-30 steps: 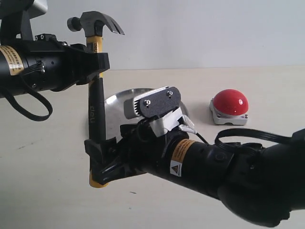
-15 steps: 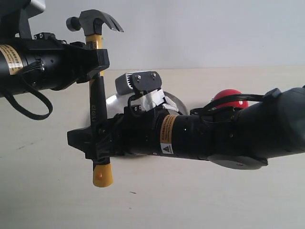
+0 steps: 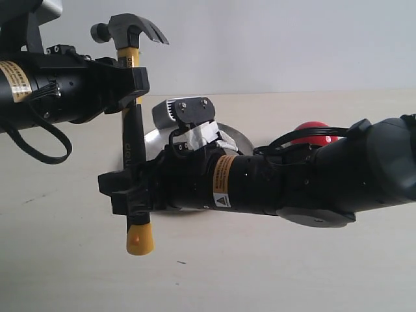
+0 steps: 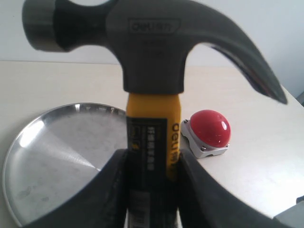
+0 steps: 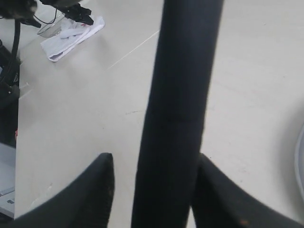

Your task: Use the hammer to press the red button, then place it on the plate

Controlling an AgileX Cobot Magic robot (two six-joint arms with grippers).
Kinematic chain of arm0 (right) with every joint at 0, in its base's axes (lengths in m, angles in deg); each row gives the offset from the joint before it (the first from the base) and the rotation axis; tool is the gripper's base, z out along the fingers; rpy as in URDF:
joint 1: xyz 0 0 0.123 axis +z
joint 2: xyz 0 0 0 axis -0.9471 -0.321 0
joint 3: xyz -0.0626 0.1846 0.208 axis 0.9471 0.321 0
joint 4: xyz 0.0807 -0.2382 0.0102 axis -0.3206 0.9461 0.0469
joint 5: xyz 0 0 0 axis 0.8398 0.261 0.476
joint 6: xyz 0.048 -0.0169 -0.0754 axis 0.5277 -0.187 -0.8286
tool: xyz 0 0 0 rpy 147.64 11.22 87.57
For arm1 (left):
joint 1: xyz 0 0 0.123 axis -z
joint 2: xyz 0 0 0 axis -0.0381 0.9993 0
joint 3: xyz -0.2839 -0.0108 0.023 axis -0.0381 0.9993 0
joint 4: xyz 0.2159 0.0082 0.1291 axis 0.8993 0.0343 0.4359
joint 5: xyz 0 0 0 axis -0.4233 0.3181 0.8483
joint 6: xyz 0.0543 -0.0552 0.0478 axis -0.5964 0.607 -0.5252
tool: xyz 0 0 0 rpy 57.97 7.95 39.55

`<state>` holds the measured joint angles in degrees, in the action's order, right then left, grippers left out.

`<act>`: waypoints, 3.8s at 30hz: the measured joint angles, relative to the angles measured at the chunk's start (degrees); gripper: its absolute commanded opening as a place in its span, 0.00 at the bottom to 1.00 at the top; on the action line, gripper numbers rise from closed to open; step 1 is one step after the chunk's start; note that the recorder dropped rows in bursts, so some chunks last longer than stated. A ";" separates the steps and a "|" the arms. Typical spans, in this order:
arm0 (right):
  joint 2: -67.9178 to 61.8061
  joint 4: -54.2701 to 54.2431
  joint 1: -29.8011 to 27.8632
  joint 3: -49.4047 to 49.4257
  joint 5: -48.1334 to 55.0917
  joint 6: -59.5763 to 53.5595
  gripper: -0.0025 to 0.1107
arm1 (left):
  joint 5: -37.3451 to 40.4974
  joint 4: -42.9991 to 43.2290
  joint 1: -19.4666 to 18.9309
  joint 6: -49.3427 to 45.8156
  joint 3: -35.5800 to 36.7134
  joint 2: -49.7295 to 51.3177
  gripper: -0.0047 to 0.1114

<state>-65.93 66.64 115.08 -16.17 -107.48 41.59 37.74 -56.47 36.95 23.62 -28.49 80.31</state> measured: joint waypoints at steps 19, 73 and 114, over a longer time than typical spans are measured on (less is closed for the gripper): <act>0.00 -1.80 -0.14 0.00 0.78 0.44 0.02 | -0.40 0.33 0.00 -0.50 0.00 0.00 0.19; 45.19 5.41 -0.13 2.99 76.96 3.91 0.02 | 2.57 9.57 -8.60 -2.60 41.17 -69.04 0.04; 25.64 15.50 -27.27 10.82 49.02 22.53 0.02 | 10.22 9.34 -10.09 -2.60 46.21 -71.14 0.04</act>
<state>-40.29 82.14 87.81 -5.35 -58.46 64.12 47.96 -47.13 26.86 21.02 17.73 9.18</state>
